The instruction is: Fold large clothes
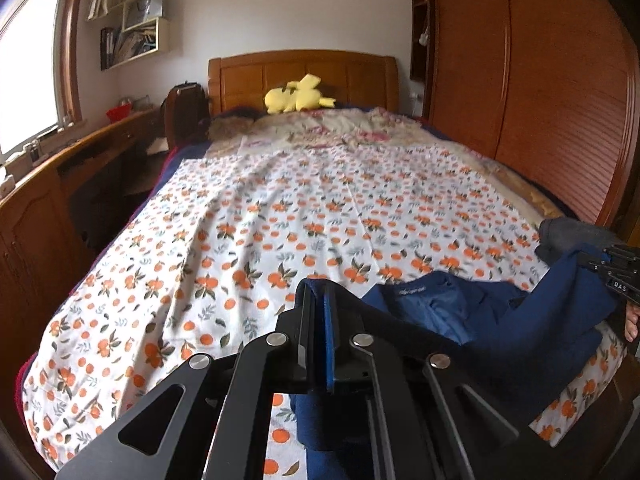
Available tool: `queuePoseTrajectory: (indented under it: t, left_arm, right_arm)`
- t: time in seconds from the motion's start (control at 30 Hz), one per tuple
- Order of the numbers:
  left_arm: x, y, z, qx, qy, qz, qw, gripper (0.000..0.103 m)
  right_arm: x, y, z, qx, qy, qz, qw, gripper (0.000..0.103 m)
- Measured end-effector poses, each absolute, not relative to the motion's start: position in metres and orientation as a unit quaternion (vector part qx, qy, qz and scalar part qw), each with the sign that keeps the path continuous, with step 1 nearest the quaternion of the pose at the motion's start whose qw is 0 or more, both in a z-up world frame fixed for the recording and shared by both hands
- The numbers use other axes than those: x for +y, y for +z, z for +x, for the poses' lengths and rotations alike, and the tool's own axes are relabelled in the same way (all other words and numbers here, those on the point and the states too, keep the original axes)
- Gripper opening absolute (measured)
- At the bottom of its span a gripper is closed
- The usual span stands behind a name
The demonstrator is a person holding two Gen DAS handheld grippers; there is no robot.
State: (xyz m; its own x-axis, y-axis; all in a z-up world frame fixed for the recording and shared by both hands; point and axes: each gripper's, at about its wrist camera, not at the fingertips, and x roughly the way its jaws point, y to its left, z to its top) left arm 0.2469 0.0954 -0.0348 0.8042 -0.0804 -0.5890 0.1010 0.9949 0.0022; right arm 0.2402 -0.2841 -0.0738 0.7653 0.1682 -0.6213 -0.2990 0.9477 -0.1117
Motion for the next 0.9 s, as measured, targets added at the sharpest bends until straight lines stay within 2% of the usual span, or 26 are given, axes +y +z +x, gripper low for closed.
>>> queuePoseTrajectory:
  t: [0.03, 0.07, 0.1, 0.13, 0.17, 0.2, 0.27, 0.33, 0.47, 0.73, 0.9]
  left_arm:
    - [0.097, -0.039, 0.246, 0.309, -0.044, 0.017, 0.95, 0.006]
    - [0.098, -0.044, 0.244, 0.312, -0.042, 0.018, 0.949, 0.012]
    - [0.098, -0.047, 0.243, 0.314, -0.041, 0.02, 0.948, 0.02]
    - [0.097, -0.051, 0.239, 0.314, -0.041, 0.022, 0.948, 0.041]
    - [0.097, -0.056, 0.234, 0.31, -0.039, 0.027, 0.95, 0.062]
    - [0.095, -0.057, 0.229, 0.304, -0.036, 0.032, 0.951, 0.066]
    - [0.092, -0.063, 0.219, 0.297, -0.036, 0.041, 0.953, 0.07]
    - [0.088, -0.068, 0.21, 0.292, -0.042, 0.039, 0.955, 0.08]
    - [0.079, -0.077, 0.194, 0.275, -0.058, 0.037, 0.959, 0.09]
    - [0.068, -0.095, 0.164, 0.252, -0.087, 0.02, 0.964, 0.099]
    - [0.07, -0.108, 0.155, 0.254, -0.106, 0.007, 0.961, 0.1]
  right_arm:
    - [-0.284, -0.078, 0.239, 0.321, 0.125, -0.105, 0.933, 0.029]
    - [-0.284, -0.08, 0.237, 0.322, 0.124, -0.107, 0.932, 0.036]
    - [-0.285, -0.081, 0.235, 0.323, 0.122, -0.11, 0.932, 0.05]
    - [-0.285, -0.082, 0.231, 0.32, 0.116, -0.115, 0.933, 0.056]
    - [-0.285, -0.082, 0.229, 0.317, 0.112, -0.118, 0.934, 0.056]
    - [-0.285, -0.083, 0.225, 0.315, 0.11, -0.123, 0.935, 0.056]
    - [-0.286, -0.084, 0.217, 0.309, 0.103, -0.126, 0.937, 0.056]
    - [-0.287, -0.083, 0.209, 0.301, 0.101, -0.125, 0.94, 0.056]
    - [-0.273, -0.083, 0.194, 0.292, 0.115, -0.127, 0.941, 0.056]
    - [-0.216, -0.108, 0.185, 0.311, 0.173, -0.143, 0.923, 0.056]
    - [-0.187, -0.137, 0.191, 0.342, 0.186, -0.154, 0.908, 0.056]
